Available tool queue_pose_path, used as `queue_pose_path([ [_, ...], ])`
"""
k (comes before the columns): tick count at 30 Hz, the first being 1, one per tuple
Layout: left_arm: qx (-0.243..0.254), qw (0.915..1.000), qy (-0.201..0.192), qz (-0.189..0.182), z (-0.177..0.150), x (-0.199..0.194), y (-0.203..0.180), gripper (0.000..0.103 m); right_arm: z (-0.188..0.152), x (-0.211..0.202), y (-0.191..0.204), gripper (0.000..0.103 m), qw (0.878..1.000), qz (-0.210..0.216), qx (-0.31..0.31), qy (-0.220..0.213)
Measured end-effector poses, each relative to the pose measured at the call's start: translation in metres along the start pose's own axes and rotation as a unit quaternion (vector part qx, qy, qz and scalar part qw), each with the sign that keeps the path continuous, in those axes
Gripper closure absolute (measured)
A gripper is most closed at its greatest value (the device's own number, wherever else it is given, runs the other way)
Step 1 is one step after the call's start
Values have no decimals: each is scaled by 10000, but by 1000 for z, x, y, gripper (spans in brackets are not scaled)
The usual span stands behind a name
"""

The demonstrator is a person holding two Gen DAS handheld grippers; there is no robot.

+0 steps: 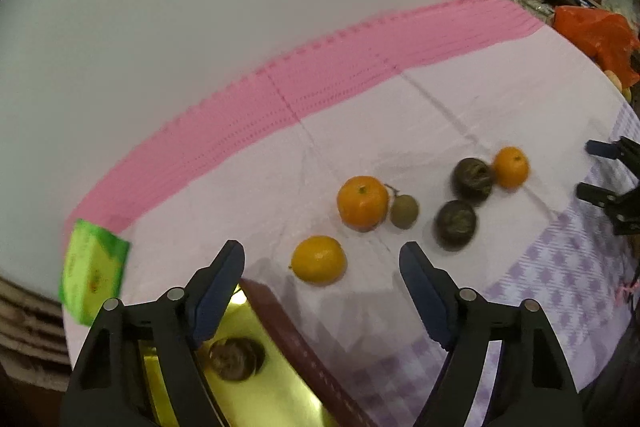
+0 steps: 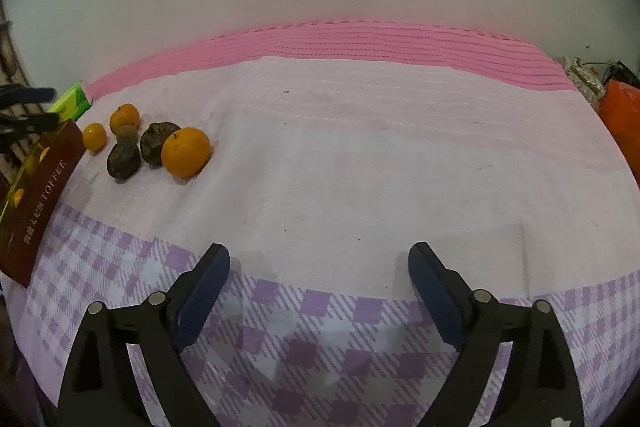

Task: Organize fruits
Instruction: 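Grasp a yellow orange beside the tin with the left gripper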

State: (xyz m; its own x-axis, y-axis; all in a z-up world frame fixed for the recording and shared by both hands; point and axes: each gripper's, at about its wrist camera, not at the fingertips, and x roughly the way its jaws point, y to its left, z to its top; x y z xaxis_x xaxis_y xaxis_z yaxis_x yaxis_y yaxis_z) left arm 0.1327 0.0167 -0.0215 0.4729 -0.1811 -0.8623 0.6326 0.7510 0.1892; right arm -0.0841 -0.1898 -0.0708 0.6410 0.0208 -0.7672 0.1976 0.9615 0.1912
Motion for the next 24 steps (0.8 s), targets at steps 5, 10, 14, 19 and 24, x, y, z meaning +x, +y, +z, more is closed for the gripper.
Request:
queue_pose_path([
  [5,50,9992,390,-67,-1,38,6,28,2,2,2,7,10000,54,2,14],
  [10,-124,9956,776,-507,-7,63,13,60,4,5,2,4,10000,72,-11,33],
  [14,-304,9971,584,-370,-13,56,5,62,5,5,2,4,10000,65,-10,40],
  [19,-1241,9909,159,-490,-26,13,-3,62,6,5,3,4,10000,44,10,19],
  [24,-2068,9764,-24,-618,-56,-36,-19,62,11,-11,21,19,9971,696,97,-290],
])
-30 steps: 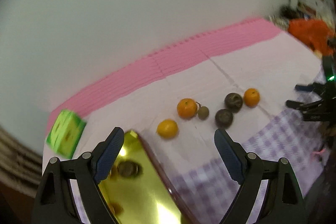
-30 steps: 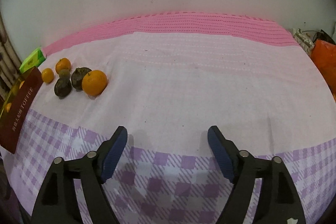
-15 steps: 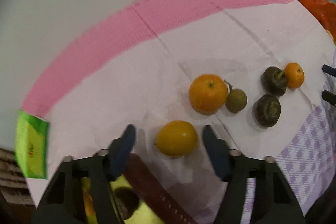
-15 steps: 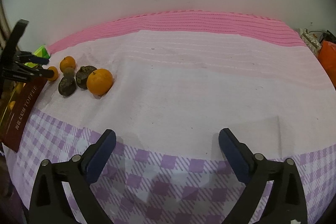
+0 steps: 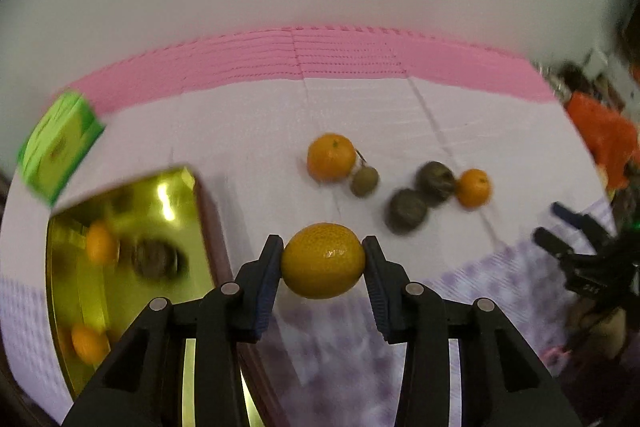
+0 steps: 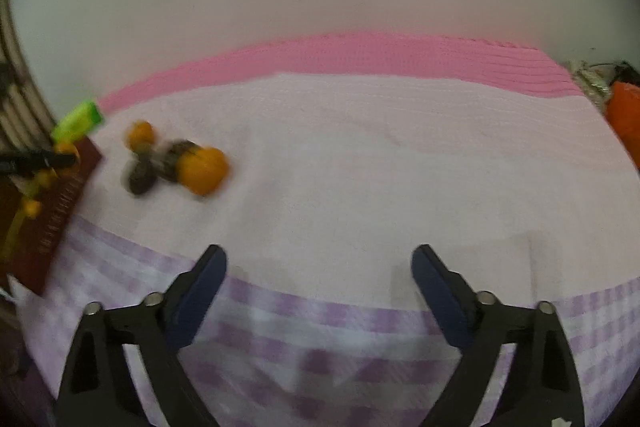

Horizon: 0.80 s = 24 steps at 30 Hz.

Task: Organize fruits
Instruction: 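Grasp a yellow orange beside the tin with the left gripper, then carry the yellow orange over the tin and open the left gripper while the right gripper grasps a dark mangosteen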

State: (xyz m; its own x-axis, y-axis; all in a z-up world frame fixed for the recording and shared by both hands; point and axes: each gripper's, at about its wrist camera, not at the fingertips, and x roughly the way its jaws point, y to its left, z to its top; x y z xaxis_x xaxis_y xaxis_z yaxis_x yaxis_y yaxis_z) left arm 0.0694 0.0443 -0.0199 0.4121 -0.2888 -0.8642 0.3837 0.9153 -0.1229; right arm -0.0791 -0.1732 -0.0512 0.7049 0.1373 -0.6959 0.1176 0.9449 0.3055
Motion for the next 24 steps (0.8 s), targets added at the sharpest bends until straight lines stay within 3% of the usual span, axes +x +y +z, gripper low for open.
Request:
queue_pose_path([
  [6,-418,9988,-251,44,-31,-41,0,62,24,8,78,36,9896,1223,-747,93],
  [11,-587,9974,-399,150,-46,-67,7,62,38,47,115,46,9831,1587,-841,364],
  [22,-787,9944,-635,315,-60,-93,25,62,44,102,136,51,9866,1084,-1005,695],
  [24,-831,9941,-627,304,-61,-92,27,62,44,107,136,56,9861,967,-1127,747],
])
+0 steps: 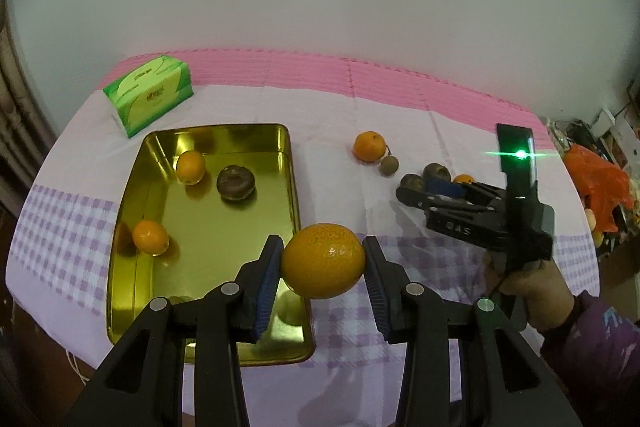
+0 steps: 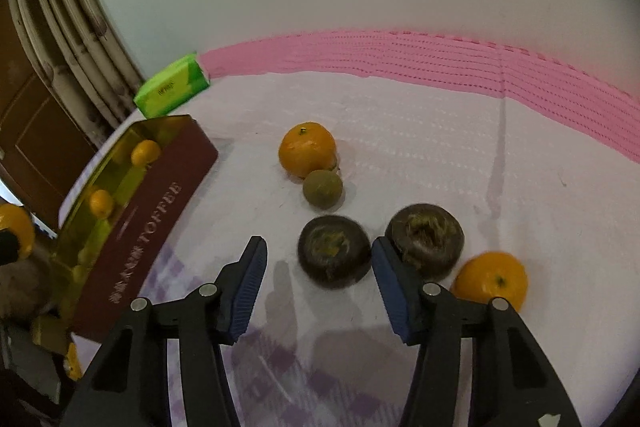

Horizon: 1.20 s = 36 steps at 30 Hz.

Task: Organize fruits
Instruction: 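Carry the yellow orange over the tin and open the left gripper while the right gripper grasps a dark mangosteen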

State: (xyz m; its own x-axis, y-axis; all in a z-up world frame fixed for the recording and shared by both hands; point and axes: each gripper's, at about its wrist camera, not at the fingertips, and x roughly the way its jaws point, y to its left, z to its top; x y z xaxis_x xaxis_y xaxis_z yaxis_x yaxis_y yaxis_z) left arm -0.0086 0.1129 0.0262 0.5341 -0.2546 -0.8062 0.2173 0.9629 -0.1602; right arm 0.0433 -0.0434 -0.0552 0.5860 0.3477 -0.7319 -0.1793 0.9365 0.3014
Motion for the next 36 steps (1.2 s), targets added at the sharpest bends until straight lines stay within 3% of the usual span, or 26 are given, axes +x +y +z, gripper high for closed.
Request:
queue_pose_path([
  [2,-58,10000,4,-9,-1,0,3,62,-1,5,6,65,9994,-246,-222,24],
  [4,-121,9999,-44,41,-3,-3,8,62,-3,3,8,66,9992,-266,-282,44],
  [9,-443,9981,-285,321,-6,-14,33,62,-21,-6,17,67,9991,-227,-344,-53],
  [16,-1025,9921,-269,666,-13,-10,82,62,-30,-13,19,66,9989,-268,-352,-148],
  [21,-1100,9895,-301,891,-20,-2,96,62,-29,-13,21,66,9988,-286,-365,-146],
  [36,-830,9949,93,569,-30,29,82,61,-29,-11,22,66,9982,-397,-436,-123],
])
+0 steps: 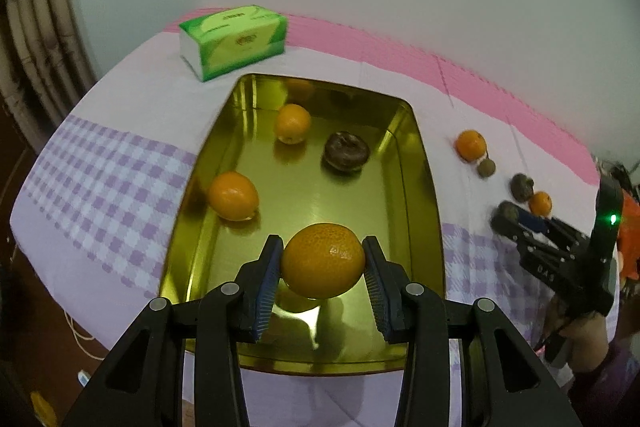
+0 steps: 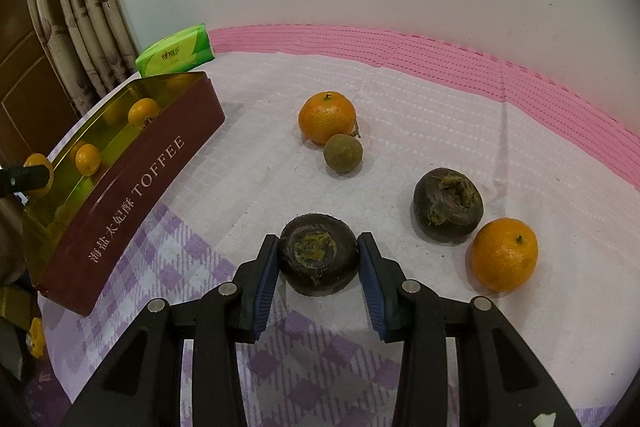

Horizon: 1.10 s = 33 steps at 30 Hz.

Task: Organize fruits
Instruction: 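Carry the yellow orange over the tin and open the left gripper while the right gripper grasps a dark mangosteen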

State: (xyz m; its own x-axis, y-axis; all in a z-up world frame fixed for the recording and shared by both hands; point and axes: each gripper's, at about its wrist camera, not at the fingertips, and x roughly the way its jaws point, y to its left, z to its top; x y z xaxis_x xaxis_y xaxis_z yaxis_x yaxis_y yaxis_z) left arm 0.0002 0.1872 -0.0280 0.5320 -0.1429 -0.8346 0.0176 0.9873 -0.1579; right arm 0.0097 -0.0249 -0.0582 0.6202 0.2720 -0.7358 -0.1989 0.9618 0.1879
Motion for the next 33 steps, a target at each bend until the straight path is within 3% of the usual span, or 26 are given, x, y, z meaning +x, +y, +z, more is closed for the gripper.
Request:
queue_pose_path([
  [7,377,9992,128,10,-7,8,-21,61,0,0,0,66,10000,2,2,-1],
  [19,596,9974,397,11,-14,21,-33,61,0,0,0,66,10000,1,3,0],
  [33,794,9962,334,94,-18,21,-40,61,0,-1,0,66,10000,3,6,-1],
])
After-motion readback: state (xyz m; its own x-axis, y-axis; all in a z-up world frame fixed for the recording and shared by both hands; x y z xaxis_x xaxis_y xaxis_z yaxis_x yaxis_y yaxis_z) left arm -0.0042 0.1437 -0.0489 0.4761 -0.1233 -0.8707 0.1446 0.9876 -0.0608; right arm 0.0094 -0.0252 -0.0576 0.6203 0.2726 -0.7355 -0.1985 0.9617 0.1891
